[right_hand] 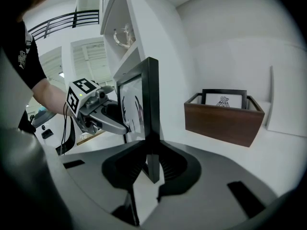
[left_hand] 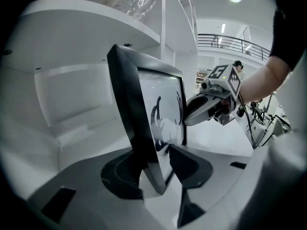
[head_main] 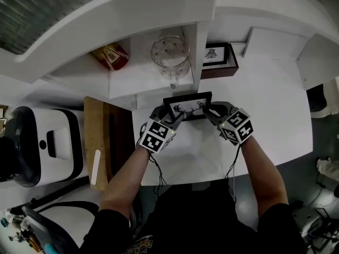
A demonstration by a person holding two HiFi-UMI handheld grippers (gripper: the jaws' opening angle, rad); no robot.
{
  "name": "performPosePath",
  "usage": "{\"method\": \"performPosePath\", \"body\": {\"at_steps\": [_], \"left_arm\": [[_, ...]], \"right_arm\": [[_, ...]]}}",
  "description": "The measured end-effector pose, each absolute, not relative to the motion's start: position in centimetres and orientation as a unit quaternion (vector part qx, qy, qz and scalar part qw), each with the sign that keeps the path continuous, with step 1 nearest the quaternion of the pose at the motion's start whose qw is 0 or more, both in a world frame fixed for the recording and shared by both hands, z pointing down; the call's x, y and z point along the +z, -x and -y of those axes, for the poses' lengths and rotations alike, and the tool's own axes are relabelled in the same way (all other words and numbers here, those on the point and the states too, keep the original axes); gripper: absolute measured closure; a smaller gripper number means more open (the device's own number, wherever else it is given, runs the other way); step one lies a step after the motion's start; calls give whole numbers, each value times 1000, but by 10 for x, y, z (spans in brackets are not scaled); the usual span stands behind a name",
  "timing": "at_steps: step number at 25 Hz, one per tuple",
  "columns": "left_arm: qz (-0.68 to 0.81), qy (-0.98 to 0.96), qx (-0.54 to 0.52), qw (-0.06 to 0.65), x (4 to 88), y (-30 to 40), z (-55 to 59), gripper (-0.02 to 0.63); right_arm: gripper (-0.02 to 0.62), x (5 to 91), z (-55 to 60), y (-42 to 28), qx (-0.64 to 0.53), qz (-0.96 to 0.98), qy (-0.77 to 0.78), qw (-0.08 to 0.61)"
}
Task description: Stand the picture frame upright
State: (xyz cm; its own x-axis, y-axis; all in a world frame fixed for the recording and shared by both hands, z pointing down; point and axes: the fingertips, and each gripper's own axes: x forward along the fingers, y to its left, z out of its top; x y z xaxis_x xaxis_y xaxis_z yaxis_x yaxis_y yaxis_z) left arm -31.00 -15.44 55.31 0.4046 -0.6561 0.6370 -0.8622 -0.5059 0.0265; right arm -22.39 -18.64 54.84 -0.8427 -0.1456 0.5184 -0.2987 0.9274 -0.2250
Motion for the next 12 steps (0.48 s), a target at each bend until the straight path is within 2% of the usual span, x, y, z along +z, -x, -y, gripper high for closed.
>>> {"method": "performPosePath", "body": {"at_steps": [12], "left_arm": [[465, -819, 285, 180, 555, 318, 162, 433]], "right_arm": [[525, 549, 194, 232, 157, 949, -116, 250]]}}
